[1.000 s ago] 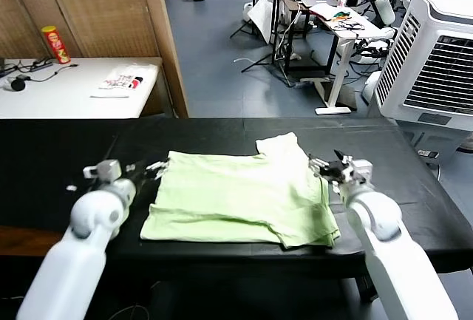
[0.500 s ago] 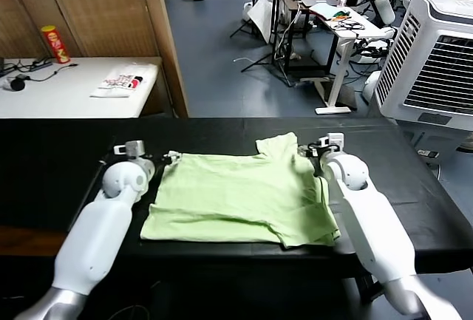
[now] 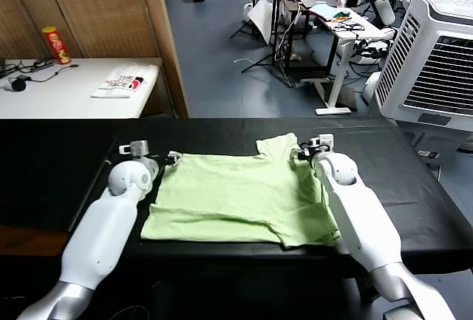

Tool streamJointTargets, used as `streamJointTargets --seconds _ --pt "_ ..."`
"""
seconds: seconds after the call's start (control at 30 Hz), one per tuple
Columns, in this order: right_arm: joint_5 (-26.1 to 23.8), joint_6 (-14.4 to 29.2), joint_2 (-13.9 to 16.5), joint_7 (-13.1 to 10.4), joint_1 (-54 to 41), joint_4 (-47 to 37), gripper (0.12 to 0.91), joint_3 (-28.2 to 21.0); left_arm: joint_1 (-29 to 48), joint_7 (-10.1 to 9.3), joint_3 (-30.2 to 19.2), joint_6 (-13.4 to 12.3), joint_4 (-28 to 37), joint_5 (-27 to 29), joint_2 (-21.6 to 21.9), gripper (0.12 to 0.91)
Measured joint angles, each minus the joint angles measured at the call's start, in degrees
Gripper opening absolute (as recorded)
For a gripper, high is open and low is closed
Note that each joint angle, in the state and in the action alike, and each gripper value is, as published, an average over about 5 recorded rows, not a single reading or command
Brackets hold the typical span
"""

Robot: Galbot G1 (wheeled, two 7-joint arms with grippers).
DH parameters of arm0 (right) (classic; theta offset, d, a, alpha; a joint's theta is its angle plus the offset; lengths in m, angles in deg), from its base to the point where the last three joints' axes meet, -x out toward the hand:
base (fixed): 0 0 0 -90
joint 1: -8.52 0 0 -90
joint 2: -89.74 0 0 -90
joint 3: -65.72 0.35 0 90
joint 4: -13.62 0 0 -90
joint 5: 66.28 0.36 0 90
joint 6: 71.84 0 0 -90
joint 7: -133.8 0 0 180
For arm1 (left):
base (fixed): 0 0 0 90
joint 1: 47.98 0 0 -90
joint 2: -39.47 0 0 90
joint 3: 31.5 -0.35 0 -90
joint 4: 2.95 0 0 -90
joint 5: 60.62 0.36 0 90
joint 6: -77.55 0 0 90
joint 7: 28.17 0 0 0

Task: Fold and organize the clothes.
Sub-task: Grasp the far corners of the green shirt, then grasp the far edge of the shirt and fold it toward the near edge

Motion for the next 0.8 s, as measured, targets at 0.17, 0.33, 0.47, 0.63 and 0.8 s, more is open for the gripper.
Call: streamJointTargets --seconds 0.17,0.33,0.47,0.63,0.8 --pt "0.07 1.07 0.37 0.56 0.60 0.70 0.163 0.20 0.08 0.50 0.27 -0.27 0.32 0.47 -0.45 0.210" --pt "0.18 2.48 1.37 0.75 1.83 2.41 0.123 0.75 -0.12 0.63 0.31 -0.17 -0.64 0.24 -0.18 0.139" --pt "0.38 4.63 2.53 1.39 3.36 5.14 0.122 1.51 -0.75 0.54 0.31 -0.17 -1.89 0.14 0.60 0.128" --pt "2.01 5.95 4.65 2.46 6.24 10.78 0.122 2.64 -2.32 0.12 0.86 -0.18 -4.84 -0.39 2.12 0.128" --pt "4.18 5.02 7.49 3.06 10.51 17.99 0.122 4.09 -4.85 -0.49 2.18 -0.11 -9.93 -1.44 3.92 0.128"
